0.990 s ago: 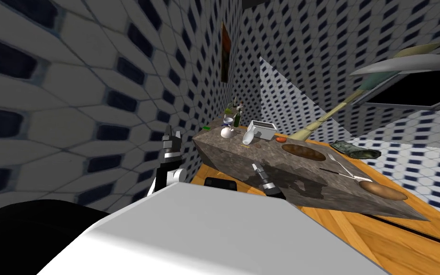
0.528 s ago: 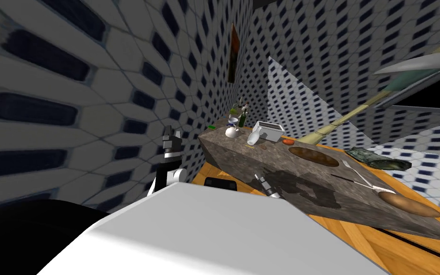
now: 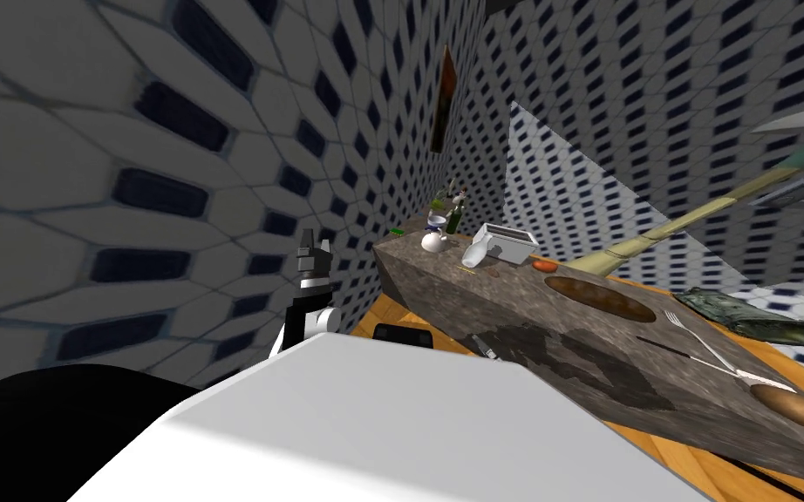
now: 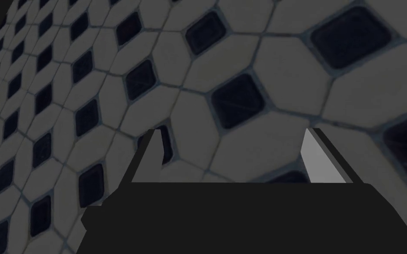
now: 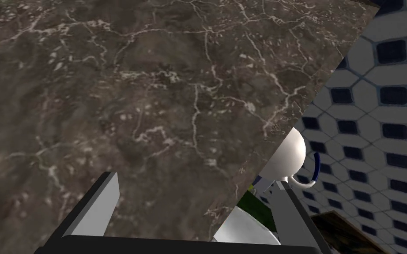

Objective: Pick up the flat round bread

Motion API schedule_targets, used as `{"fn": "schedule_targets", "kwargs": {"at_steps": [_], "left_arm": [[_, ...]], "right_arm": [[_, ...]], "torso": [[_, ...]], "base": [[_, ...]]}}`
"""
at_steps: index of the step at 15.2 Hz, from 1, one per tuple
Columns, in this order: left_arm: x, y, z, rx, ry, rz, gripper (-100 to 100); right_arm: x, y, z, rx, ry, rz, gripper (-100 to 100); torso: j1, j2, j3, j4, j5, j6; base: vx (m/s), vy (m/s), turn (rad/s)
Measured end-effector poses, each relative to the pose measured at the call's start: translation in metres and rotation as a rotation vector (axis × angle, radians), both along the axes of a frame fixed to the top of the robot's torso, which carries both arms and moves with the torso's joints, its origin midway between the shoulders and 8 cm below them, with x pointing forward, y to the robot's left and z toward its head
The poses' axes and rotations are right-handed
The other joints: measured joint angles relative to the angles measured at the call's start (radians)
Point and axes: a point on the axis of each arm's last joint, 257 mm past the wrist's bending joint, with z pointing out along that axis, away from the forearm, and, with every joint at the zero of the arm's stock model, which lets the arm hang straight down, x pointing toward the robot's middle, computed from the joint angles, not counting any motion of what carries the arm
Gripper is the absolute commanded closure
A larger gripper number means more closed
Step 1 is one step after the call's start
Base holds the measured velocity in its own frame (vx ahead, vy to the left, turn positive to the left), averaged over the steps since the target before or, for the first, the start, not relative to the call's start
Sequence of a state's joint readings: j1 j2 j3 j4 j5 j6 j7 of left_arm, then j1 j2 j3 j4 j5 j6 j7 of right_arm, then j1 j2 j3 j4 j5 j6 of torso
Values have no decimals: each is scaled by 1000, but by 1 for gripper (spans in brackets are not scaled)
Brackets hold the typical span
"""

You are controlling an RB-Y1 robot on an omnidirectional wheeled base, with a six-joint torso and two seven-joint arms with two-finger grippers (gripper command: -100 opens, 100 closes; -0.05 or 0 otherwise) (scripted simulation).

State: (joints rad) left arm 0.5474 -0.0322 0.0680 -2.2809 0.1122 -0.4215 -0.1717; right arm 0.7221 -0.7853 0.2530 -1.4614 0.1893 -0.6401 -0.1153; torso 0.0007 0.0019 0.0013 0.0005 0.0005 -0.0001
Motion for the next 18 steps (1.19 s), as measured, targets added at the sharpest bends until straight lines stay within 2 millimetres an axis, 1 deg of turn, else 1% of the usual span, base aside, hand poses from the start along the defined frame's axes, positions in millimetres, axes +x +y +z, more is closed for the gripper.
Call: {"fn": "schedule_targets", "kwargs": {"at_steps": [1, 3, 4, 5, 6, 8, 10, 11, 13, 18], "left_arm": [[0, 0, 0, 0, 0, 0, 0], [0, 0, 0, 0, 0, 0, 0], [0, 0, 0, 0, 0, 0, 0], [0, 0, 0, 0, 0, 0, 0], [0, 0, 0, 0, 0, 0, 0], [0, 0, 0, 0, 0, 0, 0], [0, 0, 0, 0, 0, 0, 0], [0, 0, 0, 0, 0, 0, 0], [0, 0, 0, 0, 0, 0, 0], [0, 0, 0, 0, 0, 0, 0]], "right_arm": [[-6, -7, -4, -15, 17, 7, -100], [-30, -23, -15, -56, 77, 30, -100], [-37, -28, -20, -70, 94, 37, -100], [-49, -32, -24, -87, 119, 52, -100], [-59, -40, -27, -108, 145, 66, -100], [-69, -53, -32, -131, 173, 73, -100], [-92, -71, -39, -167, 224, 97, -100], [-98, -78, -39, -180, 241, 102, -100], [-103, -84, -41, -189, 253, 103, -100], [-105, -85, -41, -191, 256, 104, -100]], "torso": [[-1, -1, -1, 0, 0, 0], [1, -3, -2, -1, 0, 0], [0, -3, -2, -1, 0, 0], [0, -3, -2, -1, 0, 0], [1, -3, -2, -1, 0, 0], [0, -3, -2, -1, 0, 0], [0, -3, -2, -1, 0, 0], [0, -3, -2, -1, 0, 0], [-1, -2, -1, 0, 0, 0], [-2, -1, -1, 0, -1, 0]], "base": [[25, 49, 137], [22, 43, 123], [20, 41, 114], [28, 56, 160], [19, 39, 109], [10, 21, 58], [22, 43, 123], [10, 20, 57], [-2, -5, -14], [-1, -2, -4]]}}
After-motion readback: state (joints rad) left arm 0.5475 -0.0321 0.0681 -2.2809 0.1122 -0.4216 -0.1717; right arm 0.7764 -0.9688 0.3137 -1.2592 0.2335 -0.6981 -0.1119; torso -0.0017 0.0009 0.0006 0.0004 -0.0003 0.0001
